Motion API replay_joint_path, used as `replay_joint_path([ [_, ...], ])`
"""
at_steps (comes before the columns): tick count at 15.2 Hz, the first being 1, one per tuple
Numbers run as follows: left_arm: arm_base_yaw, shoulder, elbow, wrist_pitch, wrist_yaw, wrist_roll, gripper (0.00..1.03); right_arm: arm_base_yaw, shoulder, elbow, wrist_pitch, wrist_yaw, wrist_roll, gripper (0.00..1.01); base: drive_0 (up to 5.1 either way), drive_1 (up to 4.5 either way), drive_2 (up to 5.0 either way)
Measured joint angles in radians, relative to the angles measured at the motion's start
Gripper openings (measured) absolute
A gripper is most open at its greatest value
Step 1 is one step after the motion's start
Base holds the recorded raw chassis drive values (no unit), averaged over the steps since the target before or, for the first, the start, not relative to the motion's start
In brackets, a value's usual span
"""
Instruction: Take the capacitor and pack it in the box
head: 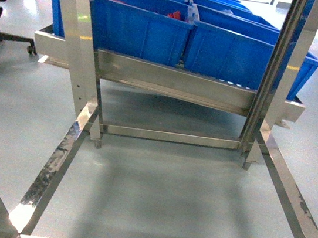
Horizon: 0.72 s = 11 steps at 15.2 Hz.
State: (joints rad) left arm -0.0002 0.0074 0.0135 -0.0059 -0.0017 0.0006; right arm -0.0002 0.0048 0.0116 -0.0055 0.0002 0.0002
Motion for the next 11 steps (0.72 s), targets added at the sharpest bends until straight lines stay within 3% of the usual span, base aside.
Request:
replay_joint_path([
  [11, 0.000, 0.000, 0.000, -0.002, 0.001, 0.000, 0.98, 0.000, 0.000, 0.000, -0.001, 0.000, 0.000, 0.98, 0.0, 0.00, 0.0],
])
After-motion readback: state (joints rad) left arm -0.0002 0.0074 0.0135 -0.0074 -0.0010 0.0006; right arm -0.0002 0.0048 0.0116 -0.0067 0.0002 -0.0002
